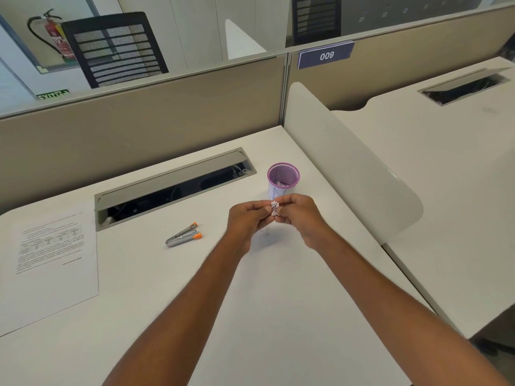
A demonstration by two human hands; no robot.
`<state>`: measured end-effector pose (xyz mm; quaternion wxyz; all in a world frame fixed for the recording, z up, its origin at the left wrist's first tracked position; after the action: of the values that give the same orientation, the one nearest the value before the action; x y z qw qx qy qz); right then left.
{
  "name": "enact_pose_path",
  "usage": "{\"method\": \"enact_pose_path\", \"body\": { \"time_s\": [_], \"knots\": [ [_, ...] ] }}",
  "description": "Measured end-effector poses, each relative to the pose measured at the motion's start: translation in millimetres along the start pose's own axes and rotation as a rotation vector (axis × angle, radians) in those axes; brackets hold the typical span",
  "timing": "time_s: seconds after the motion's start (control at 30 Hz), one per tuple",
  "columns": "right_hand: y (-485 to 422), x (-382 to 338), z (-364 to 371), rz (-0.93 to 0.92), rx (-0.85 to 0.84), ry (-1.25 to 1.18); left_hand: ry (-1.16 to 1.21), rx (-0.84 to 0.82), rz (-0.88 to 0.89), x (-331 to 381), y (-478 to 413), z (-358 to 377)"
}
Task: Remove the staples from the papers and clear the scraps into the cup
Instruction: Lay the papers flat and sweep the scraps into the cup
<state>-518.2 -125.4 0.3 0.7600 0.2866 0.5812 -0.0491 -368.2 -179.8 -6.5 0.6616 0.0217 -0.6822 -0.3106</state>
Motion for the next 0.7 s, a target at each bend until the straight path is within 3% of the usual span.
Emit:
{"method": "enact_pose_path", "body": {
  "time_s": [0.23, 0.7],
  "knots": [
    [-27.9, -51.8, -5.7, -0.106, 0.060, 0.074, 0.039, -0.015, -0.018, 58.4, -18.1, 21.5],
    [-49.7, -80.4, -7.0, -0.072, 0.133, 0.070, 0.149, -0.100, -0.075, 92.4, -21.6, 42.5]
  ]
}}
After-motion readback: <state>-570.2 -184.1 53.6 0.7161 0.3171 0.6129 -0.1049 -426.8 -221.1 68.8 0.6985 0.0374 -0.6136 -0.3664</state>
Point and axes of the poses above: each hand's wrist, its own y-axis away from the middle knuckle, its own z-axis out of the palm, x = y × z, the point moved 6 cm from there along -y, towards the middle knuckle, and after that the axes turned 11 degrees about -y, right-handed, at the moved point
